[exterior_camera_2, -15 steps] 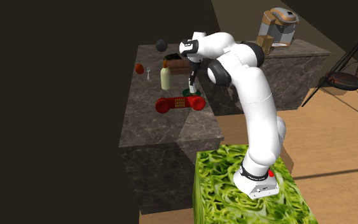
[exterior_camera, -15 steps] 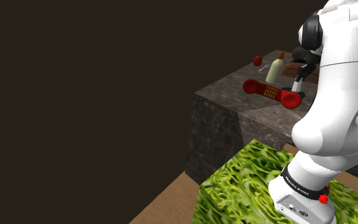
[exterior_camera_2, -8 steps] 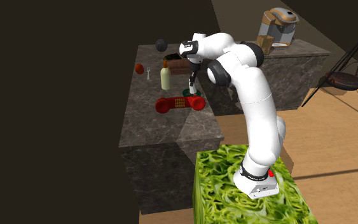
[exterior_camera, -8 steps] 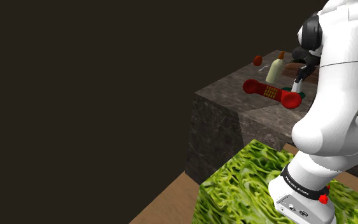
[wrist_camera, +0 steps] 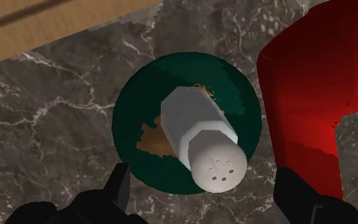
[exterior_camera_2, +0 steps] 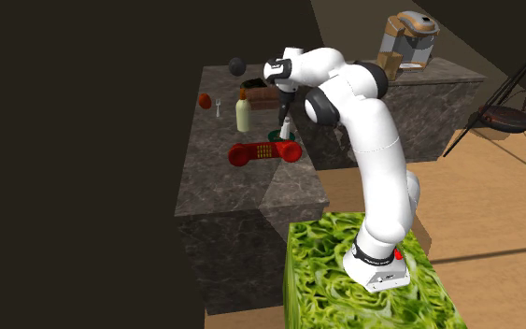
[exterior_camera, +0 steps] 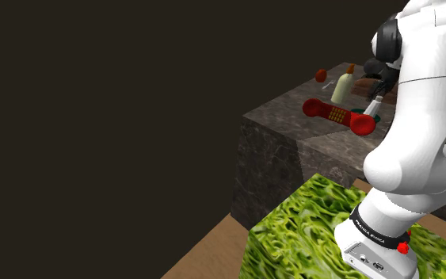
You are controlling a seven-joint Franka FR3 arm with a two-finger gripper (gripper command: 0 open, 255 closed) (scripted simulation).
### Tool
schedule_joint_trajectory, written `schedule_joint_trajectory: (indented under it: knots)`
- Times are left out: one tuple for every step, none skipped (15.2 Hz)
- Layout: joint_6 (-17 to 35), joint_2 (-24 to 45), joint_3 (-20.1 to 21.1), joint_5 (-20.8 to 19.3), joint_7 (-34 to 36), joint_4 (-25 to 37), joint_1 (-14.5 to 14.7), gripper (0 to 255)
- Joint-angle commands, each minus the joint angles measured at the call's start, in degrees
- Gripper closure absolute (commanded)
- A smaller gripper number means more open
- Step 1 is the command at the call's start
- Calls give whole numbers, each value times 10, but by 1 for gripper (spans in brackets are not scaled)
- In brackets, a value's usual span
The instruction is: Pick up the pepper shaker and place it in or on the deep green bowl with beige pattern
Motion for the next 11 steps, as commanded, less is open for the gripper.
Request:
schedule_joint_trajectory:
  knots:
    - [-24,-10,-5,-9,6,16,0,0]
    - [-40,-15,-8,-13,10,29,-1,0]
    - [-52,-18,-10,-17,12,40,-3,0]
    - [-52,-18,-10,-17,12,40,-3,0]
    - [-52,-18,-10,-17,12,40,-3,0]
    - [-52,-18,-10,-17,12,40,-3,0]
    - [-52,-18,-10,-17,12,40,-3,0]
    - [-52,-18,-10,-17,12,40,-3,0]
    - [-52,-18,-10,-17,12,40,-3,0]
    - [-52,-18,-10,-17,12,40,-3,0]
    - [-52,-18,-10,-17,12,40,-3,0]
